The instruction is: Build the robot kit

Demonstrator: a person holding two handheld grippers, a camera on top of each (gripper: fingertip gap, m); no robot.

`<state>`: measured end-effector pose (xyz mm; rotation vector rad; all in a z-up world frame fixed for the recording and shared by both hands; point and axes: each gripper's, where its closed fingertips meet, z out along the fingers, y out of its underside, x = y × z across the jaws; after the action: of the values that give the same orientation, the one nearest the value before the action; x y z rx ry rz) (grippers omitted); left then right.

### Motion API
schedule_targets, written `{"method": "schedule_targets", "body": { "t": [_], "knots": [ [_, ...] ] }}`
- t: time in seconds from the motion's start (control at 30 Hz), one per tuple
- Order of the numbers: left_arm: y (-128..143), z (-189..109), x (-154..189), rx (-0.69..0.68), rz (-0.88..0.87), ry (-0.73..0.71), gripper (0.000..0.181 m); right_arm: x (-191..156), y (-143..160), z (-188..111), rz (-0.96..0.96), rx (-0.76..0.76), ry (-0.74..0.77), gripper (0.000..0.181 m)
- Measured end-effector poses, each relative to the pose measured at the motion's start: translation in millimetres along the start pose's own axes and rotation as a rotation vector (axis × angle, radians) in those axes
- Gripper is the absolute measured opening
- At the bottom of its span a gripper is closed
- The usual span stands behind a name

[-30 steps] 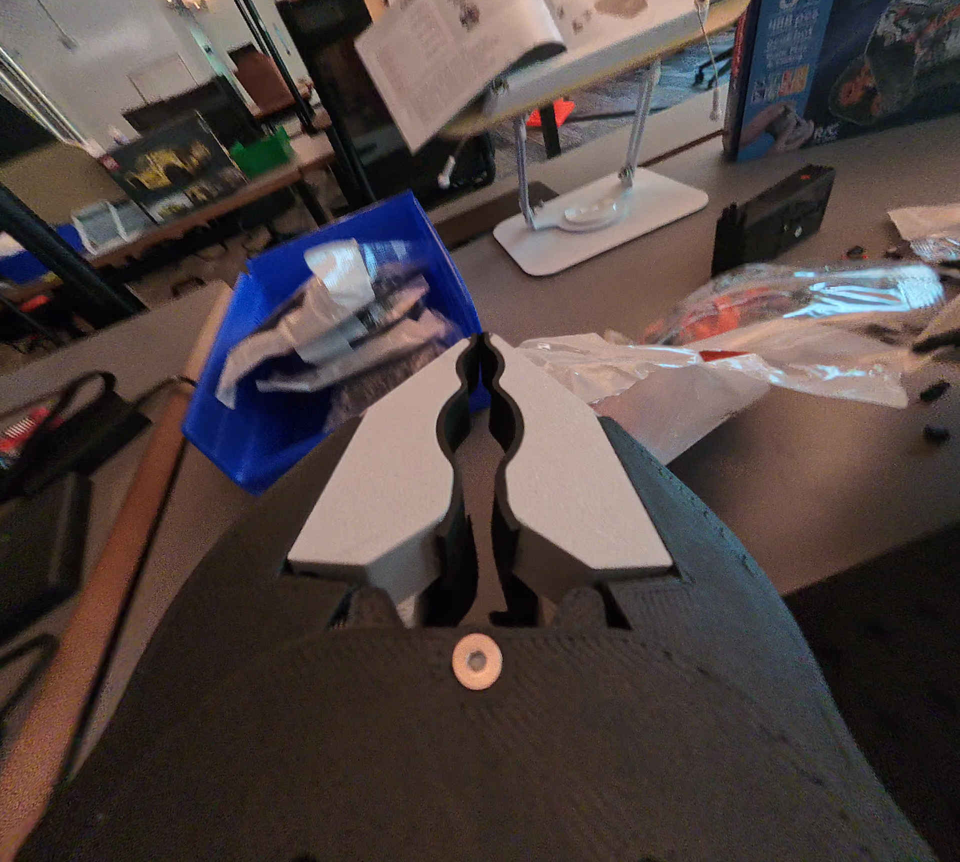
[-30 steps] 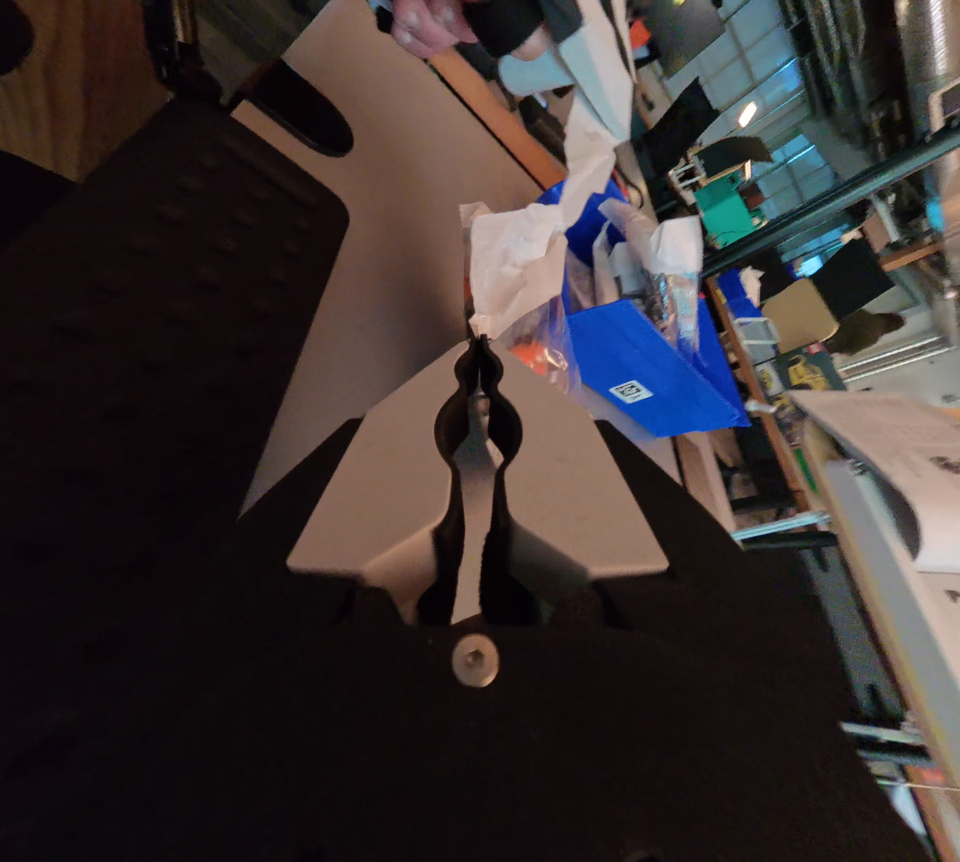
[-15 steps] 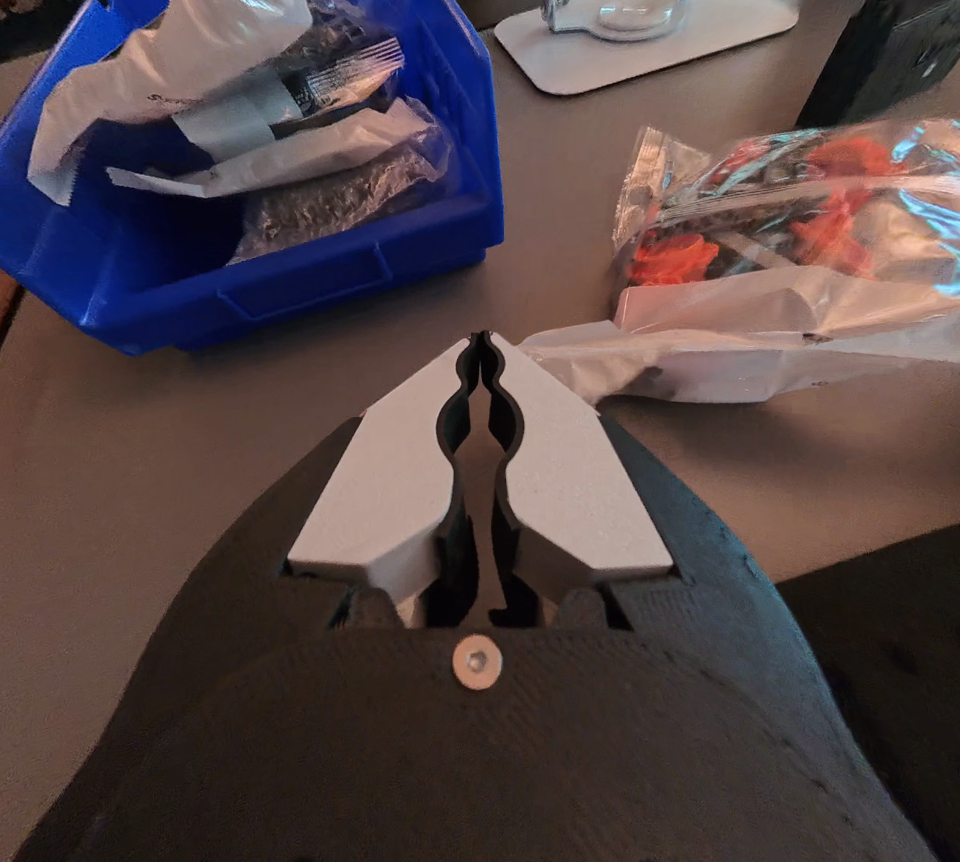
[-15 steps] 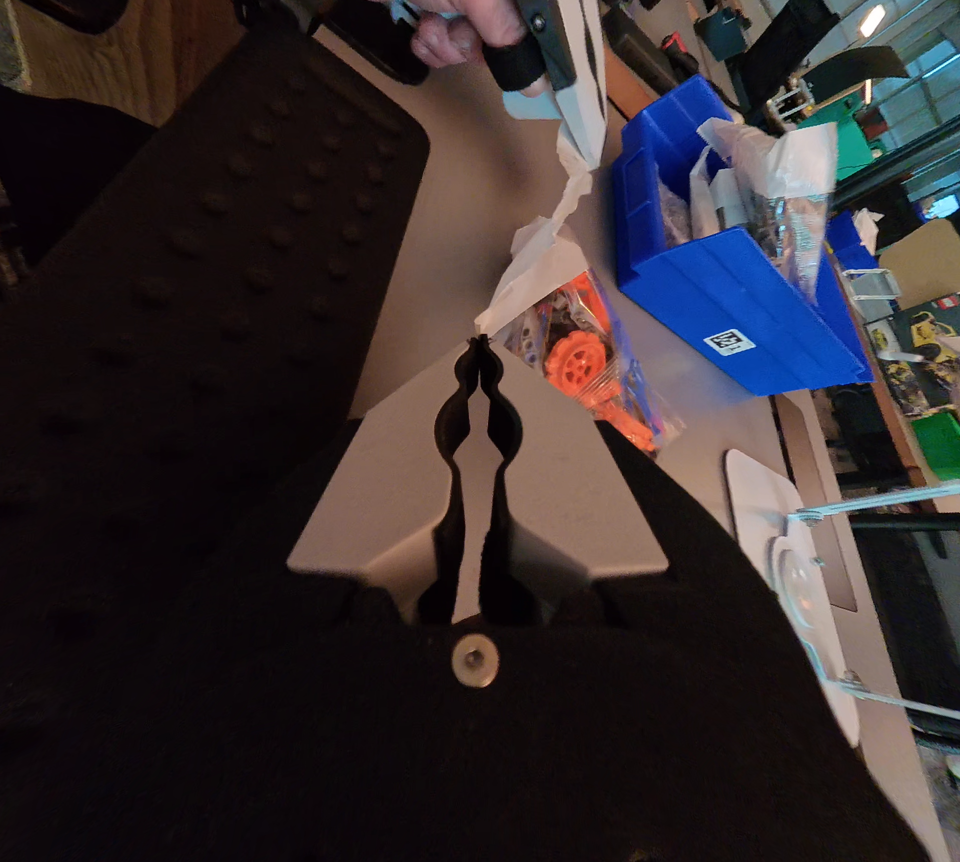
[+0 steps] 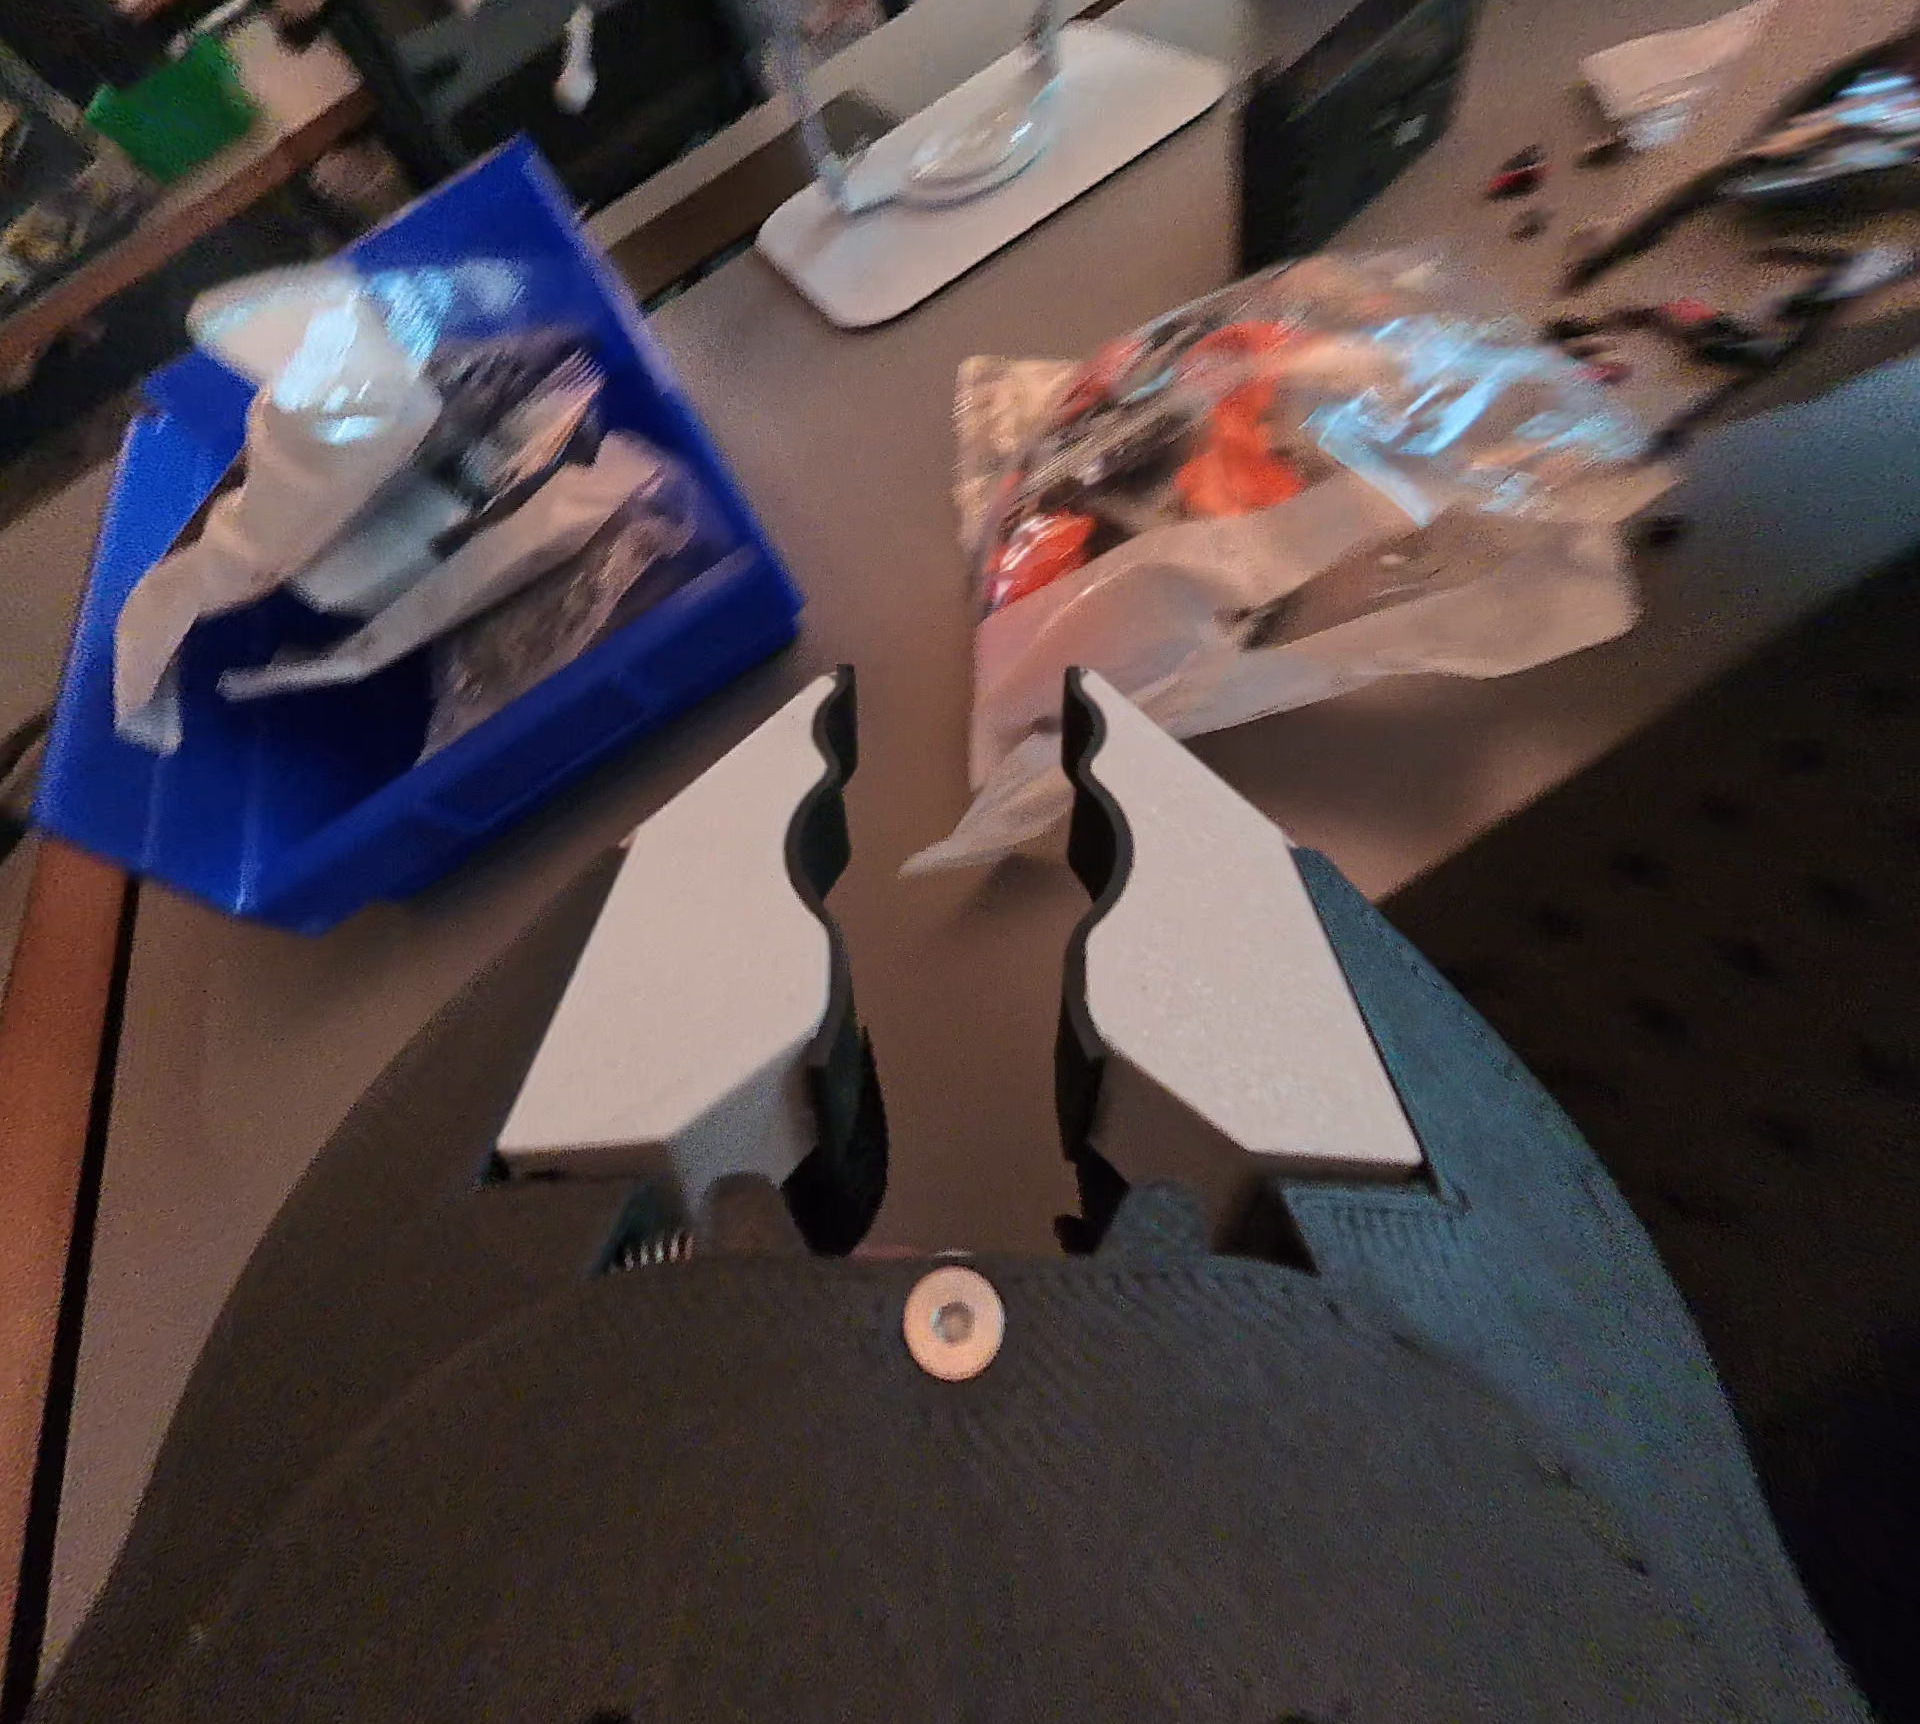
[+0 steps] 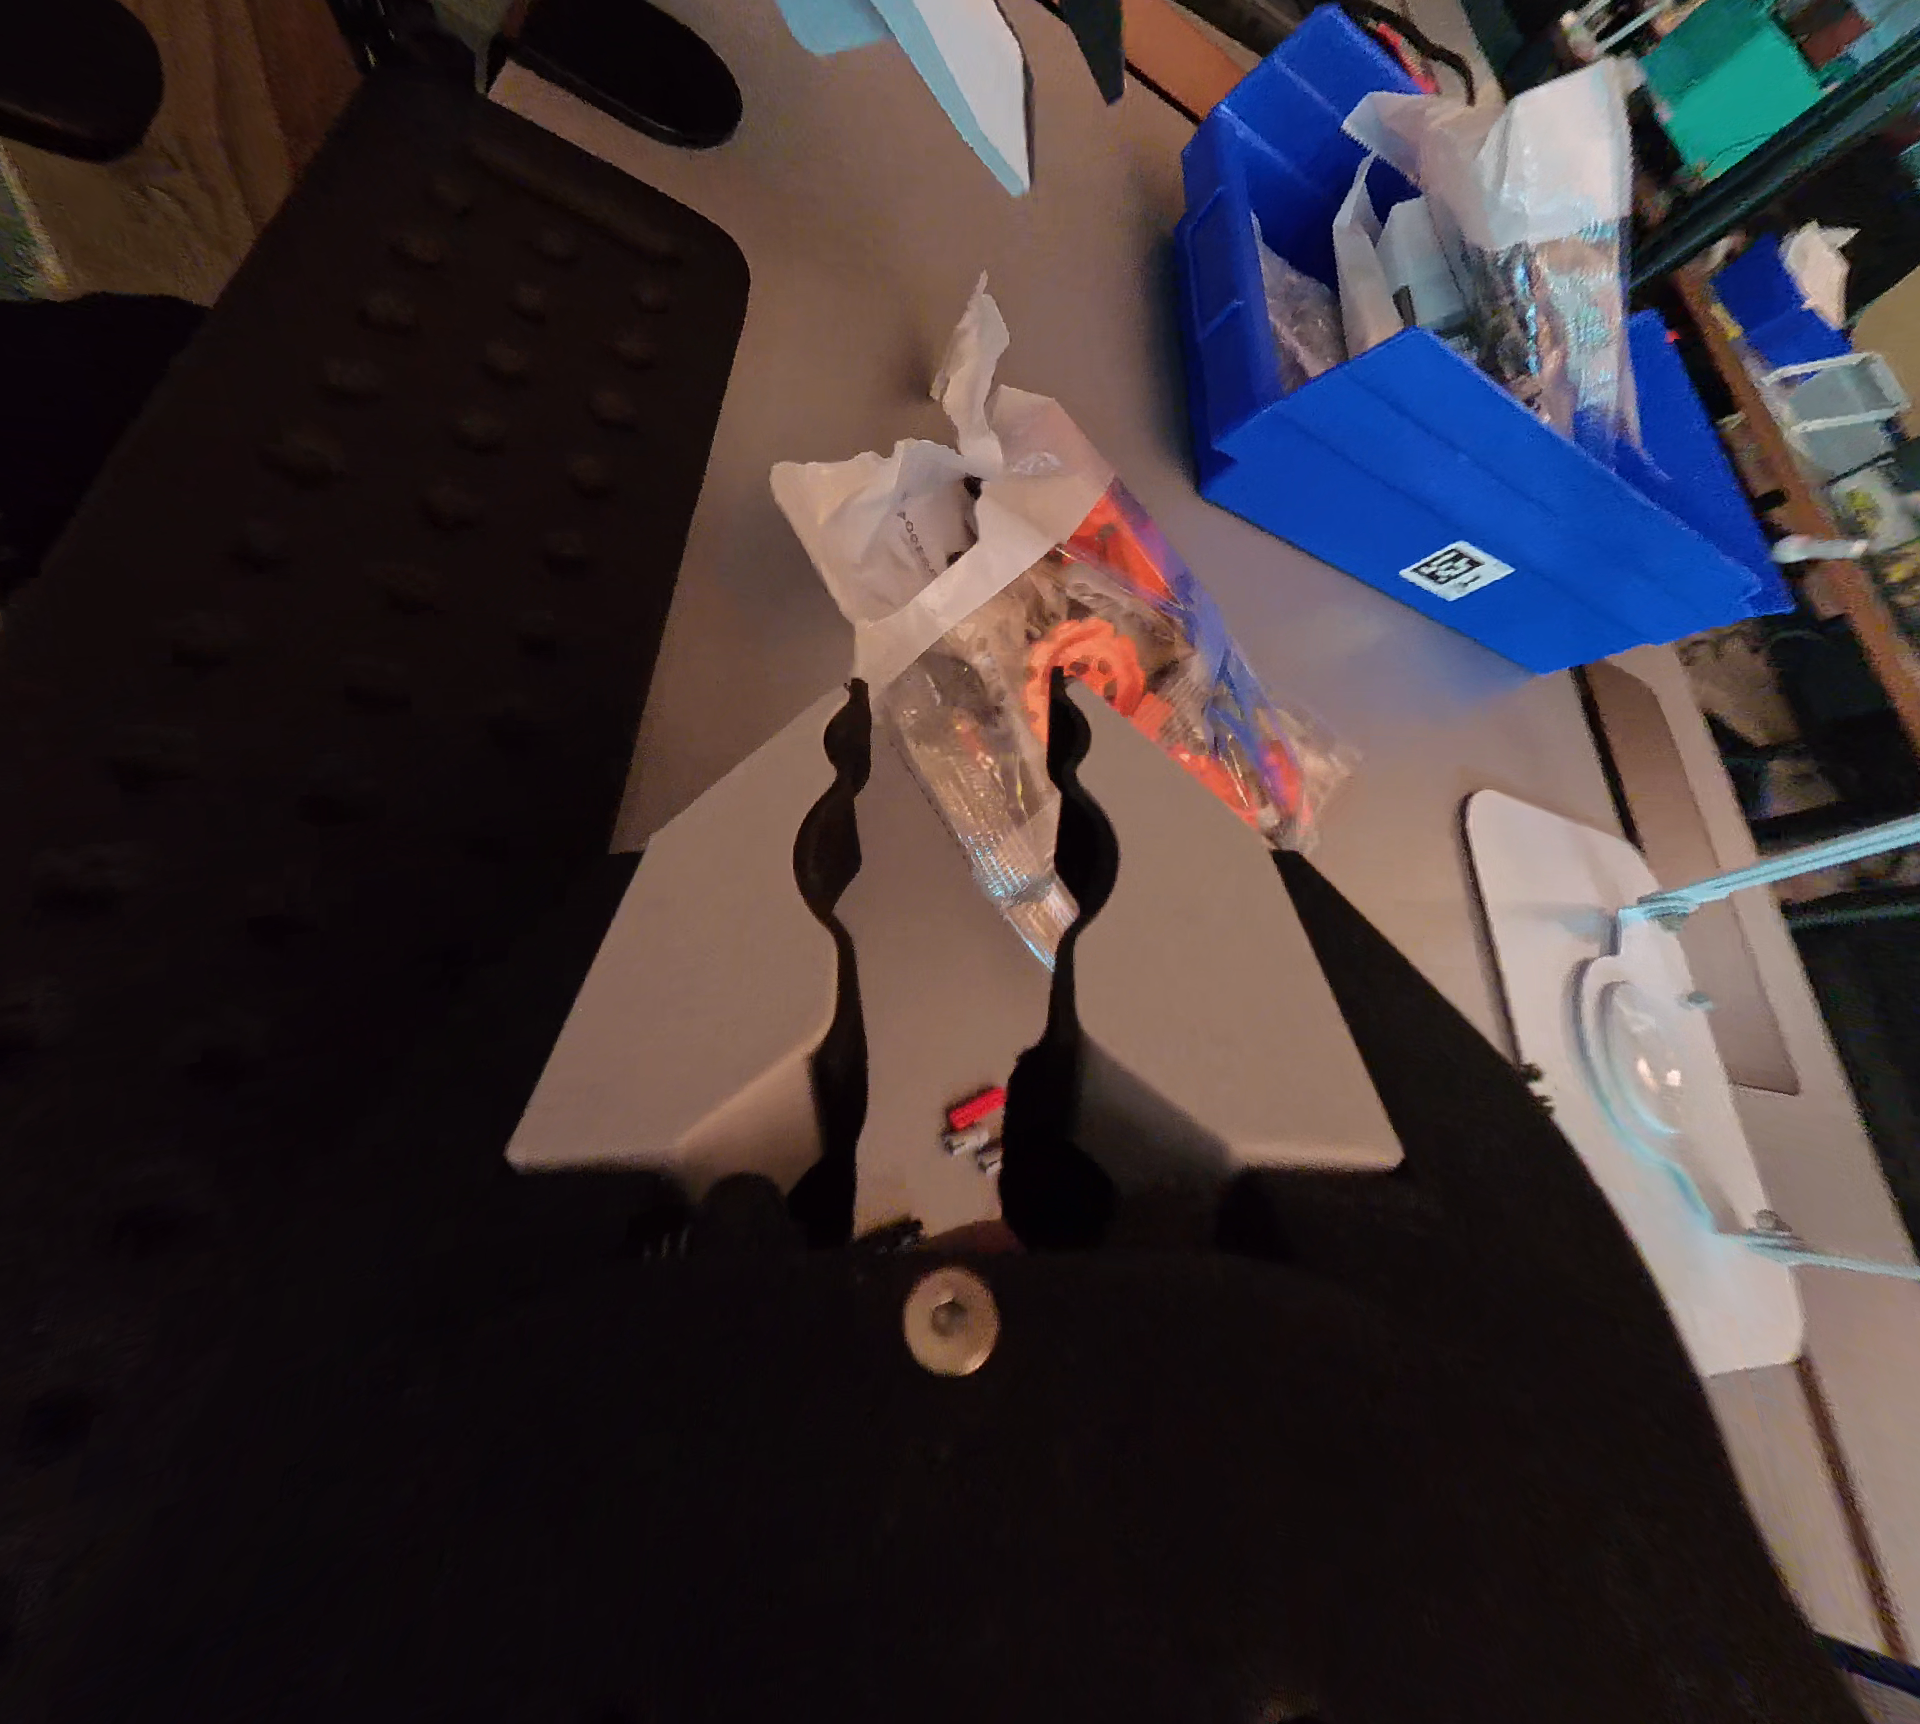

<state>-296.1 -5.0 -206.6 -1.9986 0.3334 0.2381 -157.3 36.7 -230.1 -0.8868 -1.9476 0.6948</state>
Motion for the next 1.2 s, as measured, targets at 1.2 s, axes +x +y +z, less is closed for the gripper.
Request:
{"method": "schedule_targets", "body": {
  "t": [1.2],
  "knots": [
    [-8,70,85,-0.03,0.155,0.183,0.013,47,73,1,0.35,-0.232,-0.168,0.043]
  ]
}}
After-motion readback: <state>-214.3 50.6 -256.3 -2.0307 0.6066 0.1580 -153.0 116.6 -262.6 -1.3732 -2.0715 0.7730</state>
